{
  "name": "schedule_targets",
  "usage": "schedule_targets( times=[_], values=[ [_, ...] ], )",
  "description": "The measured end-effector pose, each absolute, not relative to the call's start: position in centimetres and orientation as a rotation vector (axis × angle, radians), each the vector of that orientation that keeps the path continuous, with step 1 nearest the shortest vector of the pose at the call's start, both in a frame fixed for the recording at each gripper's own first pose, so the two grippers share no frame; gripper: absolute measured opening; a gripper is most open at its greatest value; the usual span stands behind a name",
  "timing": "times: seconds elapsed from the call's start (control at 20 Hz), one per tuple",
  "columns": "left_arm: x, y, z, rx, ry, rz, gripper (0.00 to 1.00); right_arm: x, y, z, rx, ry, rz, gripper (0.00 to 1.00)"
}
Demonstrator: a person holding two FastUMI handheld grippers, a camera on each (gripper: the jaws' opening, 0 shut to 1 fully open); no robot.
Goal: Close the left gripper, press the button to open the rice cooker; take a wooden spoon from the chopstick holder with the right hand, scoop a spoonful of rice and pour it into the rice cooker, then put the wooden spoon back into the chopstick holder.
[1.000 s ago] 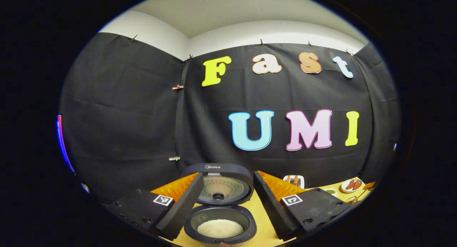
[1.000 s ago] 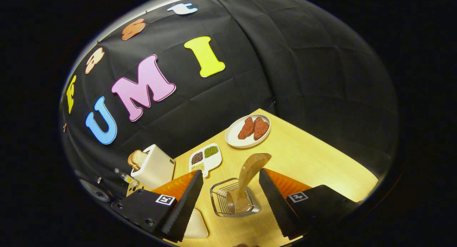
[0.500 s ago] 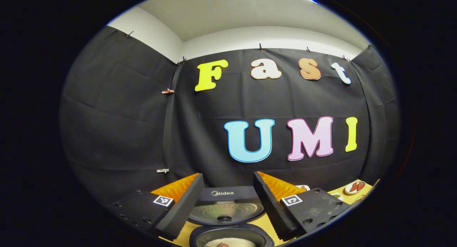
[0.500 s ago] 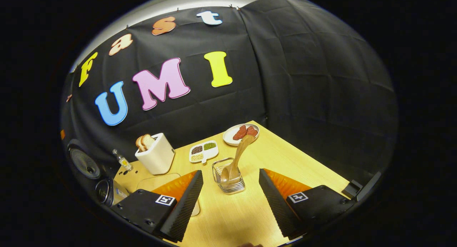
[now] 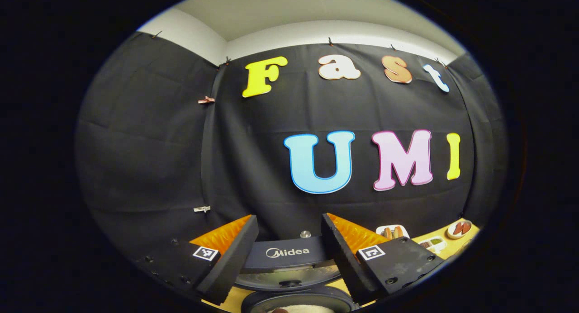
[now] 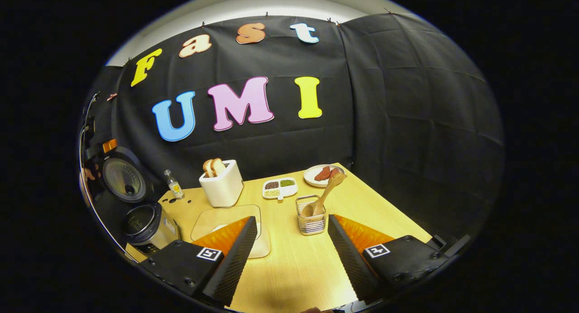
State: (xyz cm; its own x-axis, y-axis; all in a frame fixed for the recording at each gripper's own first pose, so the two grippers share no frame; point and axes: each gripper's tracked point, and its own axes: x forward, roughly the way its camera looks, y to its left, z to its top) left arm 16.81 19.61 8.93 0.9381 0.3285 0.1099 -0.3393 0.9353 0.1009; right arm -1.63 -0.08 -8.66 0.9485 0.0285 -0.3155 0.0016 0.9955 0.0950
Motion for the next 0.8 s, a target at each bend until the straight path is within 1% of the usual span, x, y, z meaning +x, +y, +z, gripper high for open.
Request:
schedule_targets(
  times=[0.15,0.3,0.4,0.55,0.8],
  values=[
    [15.3,18.6,8.4,0.075,-0.045,0.345,0.98,-1.7,1.2,-9.3,0.092,0.335,0.046,0.98],
    [13.1,17.4,6.5,0.046,0.038,0.354,0.99,-1.7,2.2,-9.5,0.116,0.336,0.076,0.99],
    [11.6,16.5,5.3,0.018,0.091,0.356,0.99,-1.7,2.2,-9.9,0.125,0.334,0.081,0.99],
    [9.3,14.8,2.8,0.010,0.128,0.360,0.99,-1.9,2.0,-10.7,0.151,0.349,0.078,0.98],
    [6.3,13.0,-5.6,-0.062,0.285,0.333,0.99,-2.3,1.7,-11.7,0.174,0.366,0.085,0.98]
  ],
)
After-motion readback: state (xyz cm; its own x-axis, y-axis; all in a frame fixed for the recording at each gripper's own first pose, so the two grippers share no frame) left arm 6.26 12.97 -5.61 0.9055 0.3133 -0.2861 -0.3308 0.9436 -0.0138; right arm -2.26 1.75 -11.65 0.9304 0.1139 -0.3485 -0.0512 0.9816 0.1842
